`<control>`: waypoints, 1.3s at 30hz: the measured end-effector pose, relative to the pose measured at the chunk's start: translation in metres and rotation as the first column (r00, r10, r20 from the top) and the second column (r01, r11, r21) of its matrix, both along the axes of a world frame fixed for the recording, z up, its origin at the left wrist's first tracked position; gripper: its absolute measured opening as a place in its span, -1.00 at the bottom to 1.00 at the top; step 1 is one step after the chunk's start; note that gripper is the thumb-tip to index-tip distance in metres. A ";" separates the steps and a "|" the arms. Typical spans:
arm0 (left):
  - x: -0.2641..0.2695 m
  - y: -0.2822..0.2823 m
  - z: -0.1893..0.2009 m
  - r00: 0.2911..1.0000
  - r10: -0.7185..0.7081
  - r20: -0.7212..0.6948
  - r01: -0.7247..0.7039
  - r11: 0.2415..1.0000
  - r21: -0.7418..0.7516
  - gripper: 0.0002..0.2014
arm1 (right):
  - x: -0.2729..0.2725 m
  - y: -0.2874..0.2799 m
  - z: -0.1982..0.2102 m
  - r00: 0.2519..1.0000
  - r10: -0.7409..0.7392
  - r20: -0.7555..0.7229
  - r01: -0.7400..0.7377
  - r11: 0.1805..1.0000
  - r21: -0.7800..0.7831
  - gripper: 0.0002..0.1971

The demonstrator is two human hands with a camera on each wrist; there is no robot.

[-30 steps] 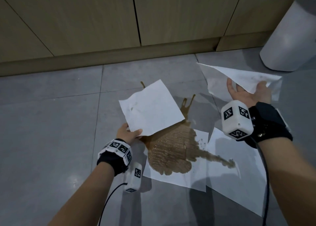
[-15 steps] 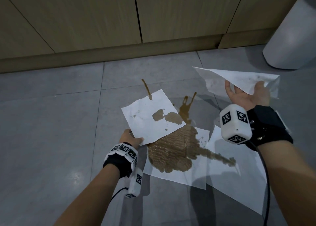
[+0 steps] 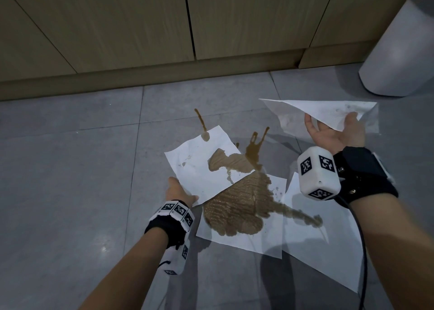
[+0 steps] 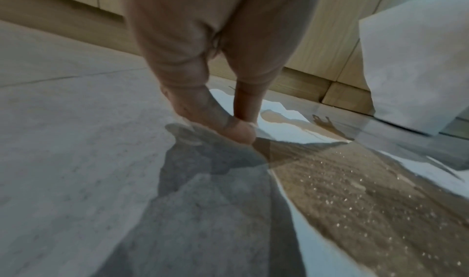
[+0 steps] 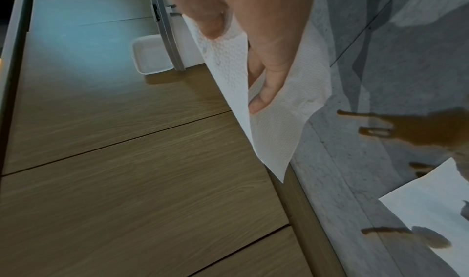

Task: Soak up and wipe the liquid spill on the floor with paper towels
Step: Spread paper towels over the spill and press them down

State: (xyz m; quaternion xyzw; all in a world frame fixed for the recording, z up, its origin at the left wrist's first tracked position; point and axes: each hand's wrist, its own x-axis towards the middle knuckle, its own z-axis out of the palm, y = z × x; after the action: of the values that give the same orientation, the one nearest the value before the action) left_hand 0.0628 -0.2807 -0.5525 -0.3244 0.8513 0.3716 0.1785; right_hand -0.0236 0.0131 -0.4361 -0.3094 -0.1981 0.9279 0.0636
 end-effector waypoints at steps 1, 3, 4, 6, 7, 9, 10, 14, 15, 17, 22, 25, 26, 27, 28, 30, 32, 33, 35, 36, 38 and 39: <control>0.001 0.002 0.002 1.000 -0.013 -0.004 0.013 1.000 -0.022 -0.42 | 0.000 -0.001 0.000 1.000 0.001 -0.001 -0.001 1.000 0.005 -0.54; 0.003 0.003 0.004 0.995 -0.100 0.003 0.099 0.985 -0.141 -0.29 | 0.000 -0.001 0.001 1.000 -0.001 -0.005 0.002 1.000 0.012 -0.54; 0.005 0.002 0.004 0.983 -0.184 0.027 0.184 0.950 -0.251 -0.26 | 0.000 -0.002 0.001 1.000 0.001 -0.008 -0.001 1.000 0.016 -0.54; 0.009 0.000 0.001 0.924 -0.375 0.079 0.371 0.821 -0.434 -0.32 | 0.000 -0.003 0.002 1.000 0.005 -0.015 -0.004 1.000 0.028 -0.55; 0.011 -0.002 -0.001 0.887 -0.449 0.105 0.443 0.767 -0.465 -0.41 | 0.000 -0.005 0.002 1.000 0.004 -0.017 -0.003 1.000 0.031 -0.56; 0.013 -0.005 -0.003 0.831 -0.539 0.139 0.536 0.708 -0.460 -0.59 | -0.001 -0.009 0.002 1.000 0.014 -0.021 -0.013 0.999 0.041 -0.58; 0.013 -0.007 -0.004 0.817 -0.557 0.148 0.558 0.701 -0.445 -0.64 | -0.001 -0.012 0.002 0.999 0.024 -0.021 -0.023 0.999 0.048 -0.61; 0.008 -0.018 -0.004 0.886 -0.448 0.117 0.458 0.811 -0.364 -0.52 | -0.008 -0.026 0.003 0.996 0.085 -0.021 -0.083 0.995 0.061 -0.63; 0.007 -0.023 -0.004 0.916 -0.381 0.122 0.400 0.850 -0.344 -0.38 | -0.011 -0.031 0.004 0.995 0.100 -0.024 -0.099 0.994 0.056 -0.62; 0.009 -0.036 -0.005 0.940 -0.293 0.177 0.336 0.883 -0.327 -0.16 | -0.018 -0.039 0.008 0.990 0.134 -0.040 -0.132 0.990 0.043 -0.63; 0.014 -0.061 -0.021 0.839 -0.363 0.405 0.483 0.839 -0.249 0.28 | -0.038 -0.057 0.022 0.973 0.210 -0.095 -0.208 0.978 0.028 -0.66; 0.013 -0.061 -0.024 0.835 -0.362 0.414 0.482 0.845 -0.234 0.31 | -0.043 -0.059 0.016 0.967 0.226 -0.114 -0.225 0.974 0.018 -0.66; 0.012 -0.059 -0.024 0.836 -0.354 0.418 0.475 0.849 -0.231 0.31 | -0.043 -0.058 0.010 0.966 0.234 -0.106 -0.233 0.972 0.024 -0.66; 0.011 -0.058 -0.023 0.840 -0.344 0.420 0.465 0.856 -0.228 0.30 | -0.041 -0.058 0.001 0.966 0.245 -0.088 -0.243 0.969 0.033 -0.67; 0.010 -0.057 -0.023 0.843 -0.338 0.419 0.456 0.861 -0.223 0.30 | -0.039 -0.058 -0.010 0.965 0.253 -0.060 -0.251 0.967 0.043 -0.68; 0.008 -0.057 -0.024 0.847 -0.331 0.417 0.446 0.869 -0.216 0.30 | -0.031 -0.059 -0.031 0.957 0.289 0.016 -0.289 0.955 0.071 -0.69; 0.007 -0.057 -0.025 0.849 -0.325 0.416 0.439 0.872 -0.214 0.31 | -0.020 -0.063 -0.050 0.931 0.338 0.137 -0.352 0.932 0.086 -0.72; 0.007 -0.057 -0.025 0.849 -0.323 0.418 0.438 0.873 -0.214 0.31 | -0.014 -0.065 -0.059 0.911 0.353 0.214 -0.378 0.921 0.090 -0.74; 0.007 -0.056 -0.023 0.850 -0.322 0.417 0.435 0.875 -0.211 0.30 | -0.005 -0.068 -0.076 0.855 0.373 0.361 -0.443 0.887 0.133 -0.76; 0.007 -0.056 -0.023 0.852 -0.322 0.413 0.433 0.877 -0.210 0.30 | -0.001 -0.070 -0.083 0.825 0.385 0.413 -0.483 0.860 0.163 -0.76; 0.007 -0.055 -0.022 0.856 -0.319 0.406 0.430 0.876 -0.218 0.29 | 0.004 -0.074 -0.094 0.774 0.401 0.490 -0.556 0.800 0.224 -0.78; 0.007 -0.054 -0.023 0.858 -0.317 0.404 0.428 0.876 -0.222 0.29 | 0.005 -0.075 -0.098 0.753 0.401 0.522 -0.585 0.771 0.252 -0.81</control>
State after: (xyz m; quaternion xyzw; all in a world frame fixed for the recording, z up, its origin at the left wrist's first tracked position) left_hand 0.0697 -0.3351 -0.5752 -0.2367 0.8985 0.1289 0.3466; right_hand -0.0185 -0.0623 -0.5343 -0.4252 -0.4684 0.7548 -0.1735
